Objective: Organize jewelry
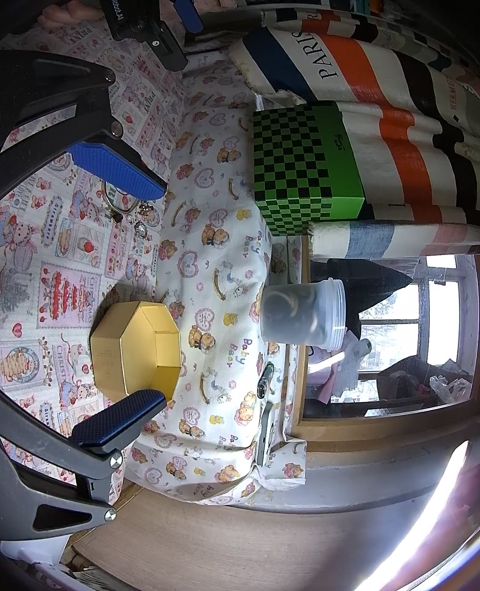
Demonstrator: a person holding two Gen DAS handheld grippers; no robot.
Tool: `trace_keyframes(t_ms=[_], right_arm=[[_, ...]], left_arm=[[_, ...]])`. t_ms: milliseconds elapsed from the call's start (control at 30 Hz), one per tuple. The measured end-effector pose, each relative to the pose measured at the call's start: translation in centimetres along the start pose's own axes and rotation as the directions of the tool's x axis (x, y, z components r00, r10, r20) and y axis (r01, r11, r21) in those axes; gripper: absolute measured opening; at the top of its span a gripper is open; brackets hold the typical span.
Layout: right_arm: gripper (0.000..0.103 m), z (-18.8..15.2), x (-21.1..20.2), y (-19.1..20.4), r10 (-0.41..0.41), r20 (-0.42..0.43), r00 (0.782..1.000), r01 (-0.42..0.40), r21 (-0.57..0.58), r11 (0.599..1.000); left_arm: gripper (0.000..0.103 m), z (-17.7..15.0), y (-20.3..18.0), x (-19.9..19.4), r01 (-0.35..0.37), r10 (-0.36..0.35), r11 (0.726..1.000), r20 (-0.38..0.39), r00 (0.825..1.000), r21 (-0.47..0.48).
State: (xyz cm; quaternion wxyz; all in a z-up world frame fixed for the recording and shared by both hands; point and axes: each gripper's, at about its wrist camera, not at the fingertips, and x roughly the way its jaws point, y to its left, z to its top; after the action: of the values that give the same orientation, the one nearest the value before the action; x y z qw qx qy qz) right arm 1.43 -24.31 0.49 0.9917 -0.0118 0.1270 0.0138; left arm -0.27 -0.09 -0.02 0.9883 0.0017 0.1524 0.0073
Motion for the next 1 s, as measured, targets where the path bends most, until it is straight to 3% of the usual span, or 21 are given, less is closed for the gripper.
trace_keyframes(t_ms=[1000], right_arm=[[0.103, -0.08, 0.07, 0.09, 0.001, -0.008, 1.0, -0.001, -0.001, 1.0]], left_arm=[[0.103, -0.01, -0.32, 0.09, 0.004, -0.004, 1.0, -0.002, 1.0, 0.006]])
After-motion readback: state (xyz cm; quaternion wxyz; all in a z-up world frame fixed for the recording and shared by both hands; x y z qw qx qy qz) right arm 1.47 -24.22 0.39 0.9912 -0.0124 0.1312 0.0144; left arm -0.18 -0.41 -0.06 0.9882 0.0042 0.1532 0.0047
